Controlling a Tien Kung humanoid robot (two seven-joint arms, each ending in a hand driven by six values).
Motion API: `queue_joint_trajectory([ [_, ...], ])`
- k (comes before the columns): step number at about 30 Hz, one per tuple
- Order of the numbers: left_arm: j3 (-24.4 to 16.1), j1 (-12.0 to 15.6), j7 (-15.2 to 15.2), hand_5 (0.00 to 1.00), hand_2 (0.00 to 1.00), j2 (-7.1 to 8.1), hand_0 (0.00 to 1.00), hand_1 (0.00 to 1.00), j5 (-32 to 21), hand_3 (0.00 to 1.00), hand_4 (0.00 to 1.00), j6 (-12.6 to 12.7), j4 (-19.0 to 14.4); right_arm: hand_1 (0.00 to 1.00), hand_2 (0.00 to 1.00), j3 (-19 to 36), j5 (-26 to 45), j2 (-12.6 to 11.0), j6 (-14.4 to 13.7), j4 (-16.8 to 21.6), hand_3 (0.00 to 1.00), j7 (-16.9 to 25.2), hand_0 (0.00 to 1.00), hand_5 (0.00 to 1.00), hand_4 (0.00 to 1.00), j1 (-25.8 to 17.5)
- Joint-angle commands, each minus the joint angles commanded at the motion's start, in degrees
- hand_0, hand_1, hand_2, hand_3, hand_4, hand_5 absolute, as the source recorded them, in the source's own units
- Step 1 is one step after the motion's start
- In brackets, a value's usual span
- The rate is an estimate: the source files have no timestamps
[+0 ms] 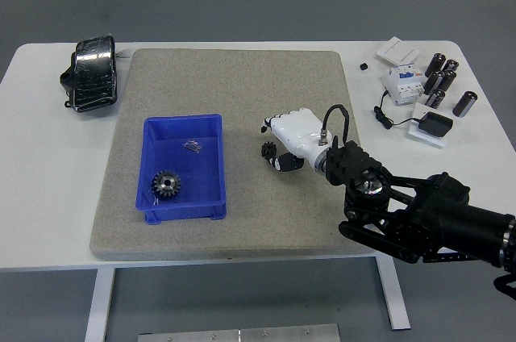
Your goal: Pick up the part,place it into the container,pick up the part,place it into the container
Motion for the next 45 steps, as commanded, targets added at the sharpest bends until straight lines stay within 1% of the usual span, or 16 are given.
queue_joint_trajectory([
  [7,-0.1,-0.1,0.1,0.257,0.671,0.03,0.693,0.683,0.3,0.620,0.738,0.0,0.0,0.569,0.717,-1.3,0.8,0.4,-0.2,-1.6,0.735,0.5,0.380,0.317,0.716,0.2],
  [8,-0.2,-0.1,0.1,0.256,0.670,0.03,0.692,0.683,0.3,0.616,0.737,0.0,0.0,0.542,0.642,-1.4,0.9,0.5,-0.3,-1.7,0.711,0.5,0.366,0.316,0.703,0.2],
  [13,-0.1,-0.1,0.0,0.256,0.670,0.01,0.692,0.683,0.3,0.616,0.737,0.0,0.0,0.542,0.642,-2.0,1.3,0.7,0.0,-2.0,0.711,0.6,0.366,0.316,0.703,0.3],
  [14,-0.1,-0.1,0.0,0.257,0.671,0.01,0.692,0.683,0.3,0.616,0.738,0.0,0.0,0.482,0.577,-2.2,1.4,0.8,0.1,-2.0,0.684,0.5,0.342,0.279,0.544,0.4],
  [19,-0.3,-0.1,0.0,0.257,0.671,-0.01,0.692,0.683,0.3,0.616,0.738,0.0,0.0,0.482,0.577,-2.8,1.9,1.1,0.2,-2.3,0.684,0.7,0.342,0.279,0.544,0.5],
  [20,-0.2,-0.1,0.0,0.258,0.671,-0.01,0.692,0.683,0.3,0.616,0.740,0.0,0.0,0.461,0.545,-2.9,2.0,1.2,0.2,-2.3,0.682,0.8,0.324,0.277,0.442,0.5],
  [25,-0.2,-0.1,0.0,0.258,0.671,-0.02,0.692,0.683,0.3,0.616,0.740,0.0,0.0,0.461,0.545,-3.6,2.7,1.5,-0.1,-2.8,0.682,1.2,0.324,0.277,0.442,0.6],
  [26,-0.2,-0.2,0.0,0.258,0.670,-0.02,0.692,0.683,0.3,0.615,0.740,0.0,0.0,0.449,0.507,-3.7,2.8,1.6,-0.2,-2.8,0.680,1.3,0.312,0.287,0.409,0.7],
  [31,-0.2,-0.2,0.0,0.258,0.670,0.01,0.692,0.683,0.3,0.615,0.740,0.0,0.0,0.449,0.507,-3.9,3.5,1.8,-0.5,-3.0,0.680,1.6,0.312,0.287,0.409,0.8],
  [32,-0.2,-0.2,0.0,0.258,0.672,0.02,0.691,0.683,0.3,0.614,0.740,0.0,0.0,0.448,0.499,-4.0,3.6,1.9,-0.6,-3.1,0.680,1.6,0.311,0.291,0.384,0.8],
  [37,-0.1,-0.2,-0.1,0.258,0.672,-0.01,0.691,0.683,0.2,0.614,0.740,0.0,0.0,0.448,0.499,-3.9,4.3,1.9,-1.1,-3.3,0.680,2.0,0.311,0.291,0.384,0.8],
  [41,-0.2,-0.2,0.0,0.258,0.672,0.00,0.692,0.683,0.3,0.615,0.740,0.1,0.0,0.447,0.493,-3.6,4.5,1.7,-1.8,-3.0,0.675,2.3,0.302,0.294,0.383,0.7],
  [45,-0.2,-0.2,-0.1,0.258,0.672,0.01,0.692,0.684,0.3,0.616,0.740,0.2,0.0,0.446,0.480,-2.8,4.3,1.3,-2.4,-1.8,0.674,2.4,0.297,0.295,0.381,0.5],
])
